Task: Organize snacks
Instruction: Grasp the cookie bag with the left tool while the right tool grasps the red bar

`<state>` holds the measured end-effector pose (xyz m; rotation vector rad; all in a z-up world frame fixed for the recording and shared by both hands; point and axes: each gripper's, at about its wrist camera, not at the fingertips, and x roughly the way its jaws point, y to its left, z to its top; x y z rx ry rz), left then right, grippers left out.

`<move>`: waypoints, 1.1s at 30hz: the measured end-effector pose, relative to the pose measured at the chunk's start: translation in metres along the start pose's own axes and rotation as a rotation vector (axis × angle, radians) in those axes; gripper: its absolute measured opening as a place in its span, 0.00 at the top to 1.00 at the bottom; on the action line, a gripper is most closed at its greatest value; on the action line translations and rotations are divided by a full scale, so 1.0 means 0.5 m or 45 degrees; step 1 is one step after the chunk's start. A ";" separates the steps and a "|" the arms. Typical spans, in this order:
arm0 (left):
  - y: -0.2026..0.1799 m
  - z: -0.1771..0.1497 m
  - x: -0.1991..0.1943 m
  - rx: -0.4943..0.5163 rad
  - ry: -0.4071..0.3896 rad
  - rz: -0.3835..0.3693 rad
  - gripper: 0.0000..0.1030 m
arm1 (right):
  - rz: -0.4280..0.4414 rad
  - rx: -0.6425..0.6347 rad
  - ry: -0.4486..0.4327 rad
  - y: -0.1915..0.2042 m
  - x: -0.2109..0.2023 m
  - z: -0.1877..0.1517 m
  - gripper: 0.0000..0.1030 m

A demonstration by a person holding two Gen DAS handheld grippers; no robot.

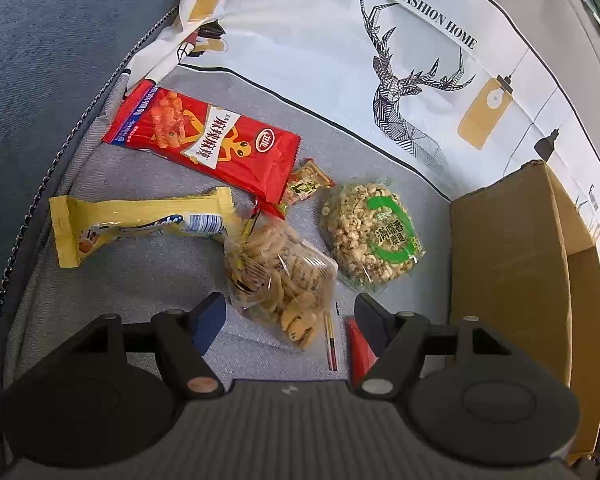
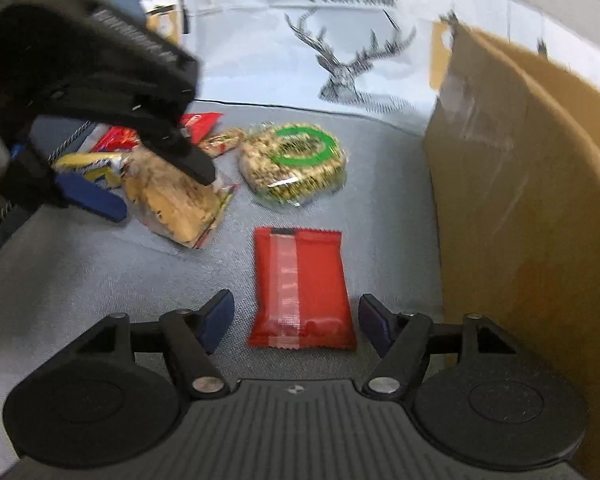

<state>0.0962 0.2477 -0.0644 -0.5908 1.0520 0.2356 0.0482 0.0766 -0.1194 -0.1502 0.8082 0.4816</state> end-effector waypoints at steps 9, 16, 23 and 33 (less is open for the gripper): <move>0.000 0.001 0.001 -0.002 -0.001 0.007 0.26 | 0.050 0.107 -0.049 -0.018 -0.022 0.005 0.55; -0.002 0.001 0.006 0.008 0.006 0.015 0.25 | 0.042 0.029 0.002 0.000 -0.019 0.003 0.50; -0.008 -0.001 0.011 0.026 0.009 0.019 0.25 | 0.043 0.041 0.021 -0.004 -0.012 0.001 0.50; -0.010 -0.003 0.015 0.041 0.008 0.022 0.26 | 0.049 0.024 -0.035 -0.003 -0.027 0.003 0.55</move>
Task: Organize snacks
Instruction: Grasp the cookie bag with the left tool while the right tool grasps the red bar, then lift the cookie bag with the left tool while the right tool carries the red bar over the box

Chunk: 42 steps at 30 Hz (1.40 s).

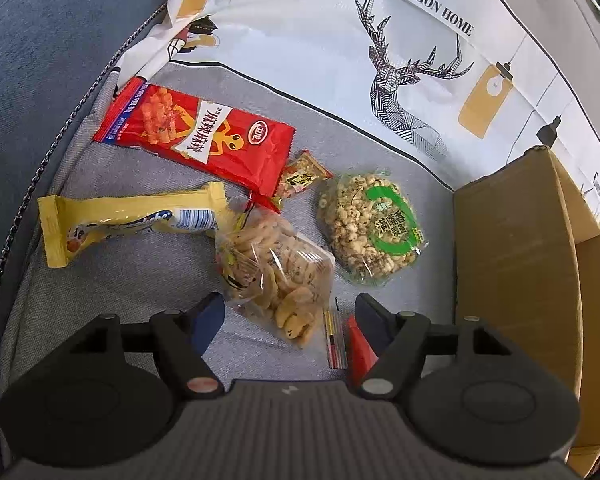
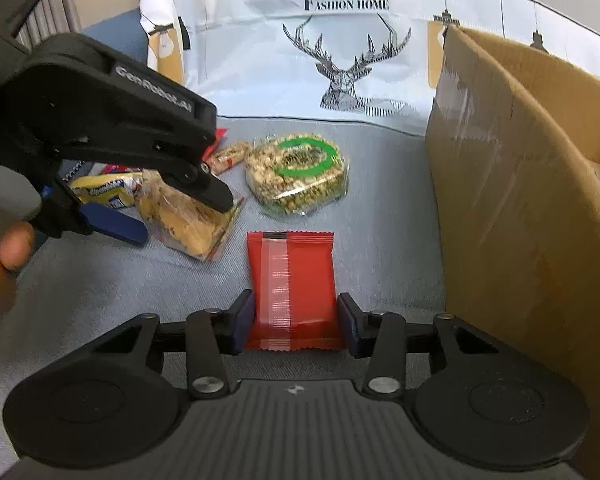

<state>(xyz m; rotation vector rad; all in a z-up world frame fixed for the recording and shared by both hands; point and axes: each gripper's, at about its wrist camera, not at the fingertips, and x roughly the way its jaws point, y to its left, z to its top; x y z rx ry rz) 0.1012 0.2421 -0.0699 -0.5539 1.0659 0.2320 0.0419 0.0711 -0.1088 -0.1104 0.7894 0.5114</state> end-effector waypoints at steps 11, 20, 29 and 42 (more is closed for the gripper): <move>0.004 -0.003 0.003 0.008 -0.006 0.012 0.49 | 0.004 -0.002 -0.015 0.002 -0.003 0.003 0.55; 0.006 0.001 -0.014 -0.007 -0.066 -0.008 0.52 | 0.002 -0.003 -0.053 0.004 -0.016 0.003 0.56; 0.015 0.007 -0.031 -0.070 -0.134 -0.059 0.53 | -0.007 -0.018 -0.155 0.009 -0.052 0.016 0.56; 0.012 0.009 -0.082 -0.138 -0.300 -0.193 0.56 | 0.009 -0.026 -0.321 -0.003 -0.149 0.053 0.56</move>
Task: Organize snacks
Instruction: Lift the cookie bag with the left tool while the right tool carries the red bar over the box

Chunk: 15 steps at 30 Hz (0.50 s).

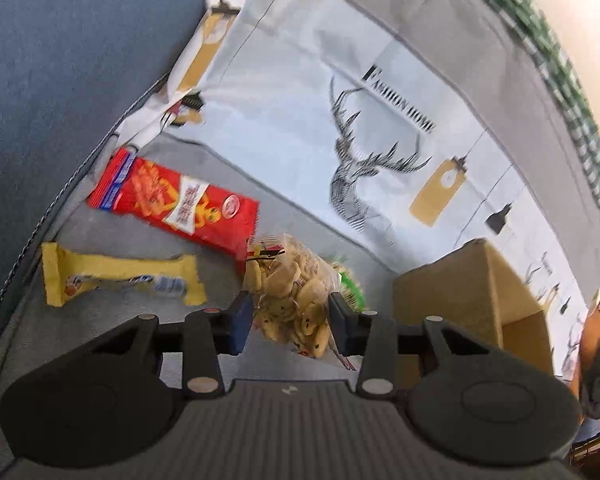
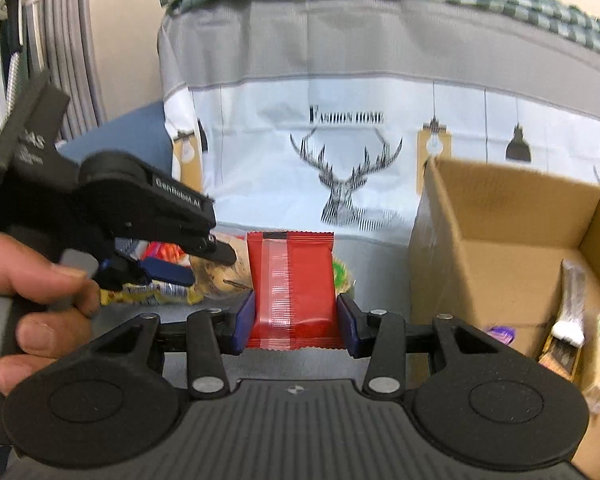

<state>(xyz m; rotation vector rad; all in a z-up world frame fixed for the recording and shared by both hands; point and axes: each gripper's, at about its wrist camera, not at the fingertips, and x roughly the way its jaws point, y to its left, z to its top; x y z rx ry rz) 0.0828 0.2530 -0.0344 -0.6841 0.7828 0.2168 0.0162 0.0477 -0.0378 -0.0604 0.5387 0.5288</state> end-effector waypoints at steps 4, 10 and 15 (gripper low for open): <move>-0.013 0.002 -0.014 -0.001 -0.048 -0.038 0.57 | -0.007 -0.018 -0.079 -0.013 -0.039 0.014 0.56; -0.051 -0.004 -0.023 0.045 -0.094 -0.095 0.57 | -0.038 -0.050 -0.198 -0.038 -0.090 0.032 0.56; -0.101 -0.018 -0.031 0.121 -0.148 -0.161 0.57 | -0.079 -0.053 -0.252 -0.074 -0.114 0.040 0.56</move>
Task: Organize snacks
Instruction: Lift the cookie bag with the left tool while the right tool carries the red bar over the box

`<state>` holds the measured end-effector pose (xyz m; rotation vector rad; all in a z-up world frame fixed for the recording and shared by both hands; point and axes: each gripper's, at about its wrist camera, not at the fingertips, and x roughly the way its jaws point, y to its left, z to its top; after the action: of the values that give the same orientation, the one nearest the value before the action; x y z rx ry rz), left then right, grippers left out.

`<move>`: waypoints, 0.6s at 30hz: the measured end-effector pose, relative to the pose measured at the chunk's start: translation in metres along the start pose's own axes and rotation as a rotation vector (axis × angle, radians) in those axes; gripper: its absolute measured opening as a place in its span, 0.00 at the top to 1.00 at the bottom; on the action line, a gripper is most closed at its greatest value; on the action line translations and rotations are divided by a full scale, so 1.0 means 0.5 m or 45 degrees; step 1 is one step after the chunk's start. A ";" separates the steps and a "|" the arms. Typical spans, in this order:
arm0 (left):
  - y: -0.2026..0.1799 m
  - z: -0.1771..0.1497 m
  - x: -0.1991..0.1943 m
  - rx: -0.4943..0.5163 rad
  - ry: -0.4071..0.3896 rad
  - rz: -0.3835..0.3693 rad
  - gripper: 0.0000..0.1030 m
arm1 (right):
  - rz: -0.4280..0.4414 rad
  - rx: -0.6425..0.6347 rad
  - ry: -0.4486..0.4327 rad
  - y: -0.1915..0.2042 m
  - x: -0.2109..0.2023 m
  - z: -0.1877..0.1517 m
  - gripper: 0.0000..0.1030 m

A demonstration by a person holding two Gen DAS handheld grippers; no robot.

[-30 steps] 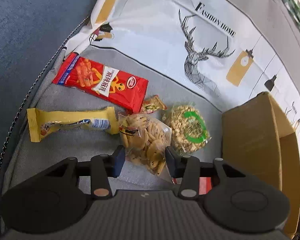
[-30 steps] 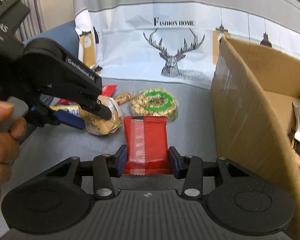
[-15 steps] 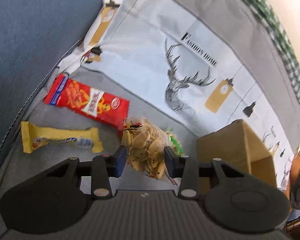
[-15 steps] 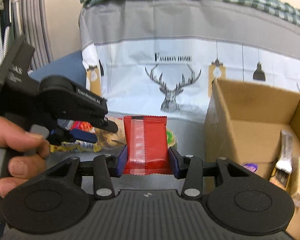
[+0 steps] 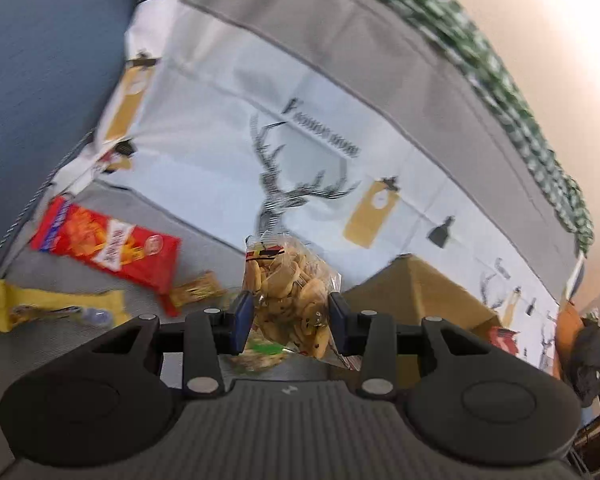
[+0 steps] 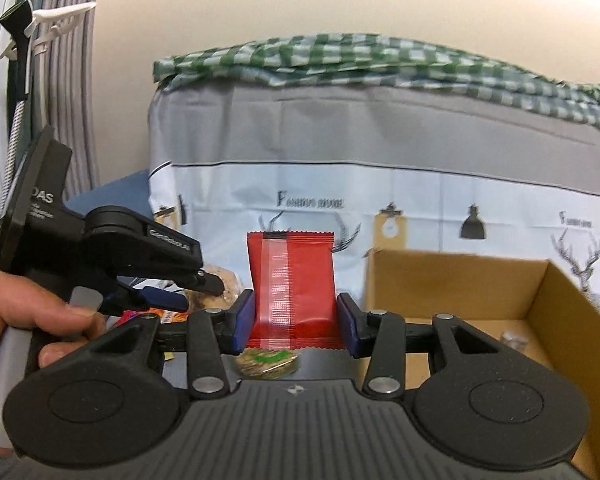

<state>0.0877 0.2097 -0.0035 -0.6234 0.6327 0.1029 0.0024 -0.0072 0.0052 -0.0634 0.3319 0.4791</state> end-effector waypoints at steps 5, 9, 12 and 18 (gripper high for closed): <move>-0.059 -0.021 0.001 0.079 -0.034 -0.093 0.57 | -0.059 0.013 -0.016 -0.048 -0.006 -0.001 0.56; -0.115 -0.045 0.000 0.195 -0.074 -0.166 0.57 | -0.103 0.047 -0.016 -0.091 -0.006 -0.004 0.56; -0.148 -0.063 -0.006 0.269 -0.121 -0.217 0.57 | -0.126 0.091 -0.017 -0.123 -0.010 0.002 0.56; -0.193 -0.090 -0.012 0.346 -0.173 -0.305 0.57 | -0.236 0.170 -0.032 -0.199 -0.011 0.015 0.56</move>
<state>0.0860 0.1059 0.0213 -0.4207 0.4275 -0.1615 0.0459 -0.0966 0.0124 0.0419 0.3291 0.2734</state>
